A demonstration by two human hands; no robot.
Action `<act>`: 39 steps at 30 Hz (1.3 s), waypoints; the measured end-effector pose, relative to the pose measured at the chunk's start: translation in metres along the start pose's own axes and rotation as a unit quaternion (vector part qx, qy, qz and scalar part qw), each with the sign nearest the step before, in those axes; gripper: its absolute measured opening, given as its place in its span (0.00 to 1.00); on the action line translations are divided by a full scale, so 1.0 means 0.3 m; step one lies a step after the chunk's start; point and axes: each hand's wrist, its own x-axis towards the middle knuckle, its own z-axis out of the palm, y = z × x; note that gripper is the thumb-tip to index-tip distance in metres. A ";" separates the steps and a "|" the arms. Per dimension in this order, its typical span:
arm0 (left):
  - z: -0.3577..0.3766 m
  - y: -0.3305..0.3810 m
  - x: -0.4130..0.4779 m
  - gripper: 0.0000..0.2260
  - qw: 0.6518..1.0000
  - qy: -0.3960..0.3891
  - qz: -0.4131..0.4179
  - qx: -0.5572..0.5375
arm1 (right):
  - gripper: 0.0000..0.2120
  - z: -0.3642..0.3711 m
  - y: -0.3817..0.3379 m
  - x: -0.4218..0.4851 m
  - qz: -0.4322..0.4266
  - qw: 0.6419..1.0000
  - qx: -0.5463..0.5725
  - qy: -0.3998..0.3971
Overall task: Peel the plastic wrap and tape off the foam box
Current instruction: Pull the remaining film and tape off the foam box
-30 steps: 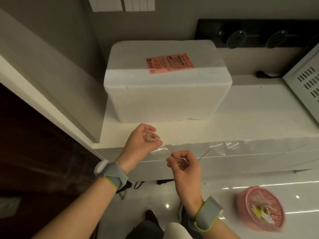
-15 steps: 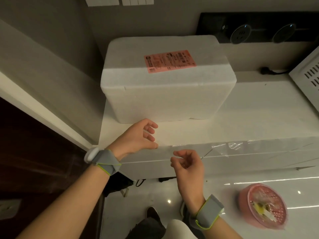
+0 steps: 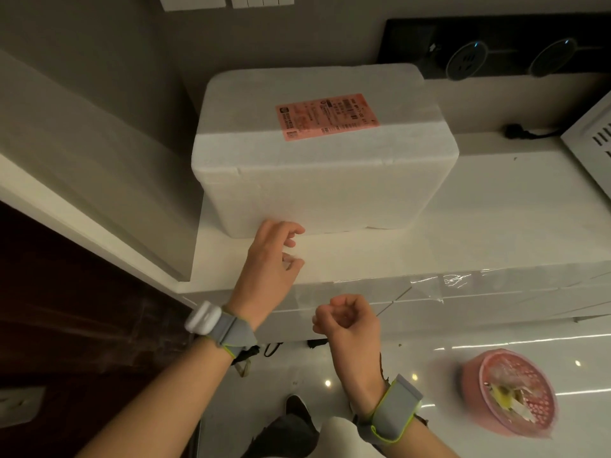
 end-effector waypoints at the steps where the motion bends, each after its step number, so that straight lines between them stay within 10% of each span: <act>1: 0.006 -0.002 -0.002 0.21 1.000 0.006 0.008 0.009 | 0.06 0.000 -0.001 0.001 0.003 1.000 -0.002 -0.001; 24: 0.060 -0.016 -0.035 0.14 0.962 0.135 0.009 0.236 | 0.06 0.004 0.009 0.030 0.016 0.998 -0.056 0.026; 29: 0.054 -0.035 -0.141 0.15 0.971 0.002 0.132 0.200 | 0.06 0.002 0.011 0.034 0.020 0.998 -0.060 0.022; 39: 0.104 -0.018 -0.135 0.25 0.957 -0.066 0.043 0.280 | 0.07 -0.015 0.028 0.037 0.012 0.997 -0.079 0.019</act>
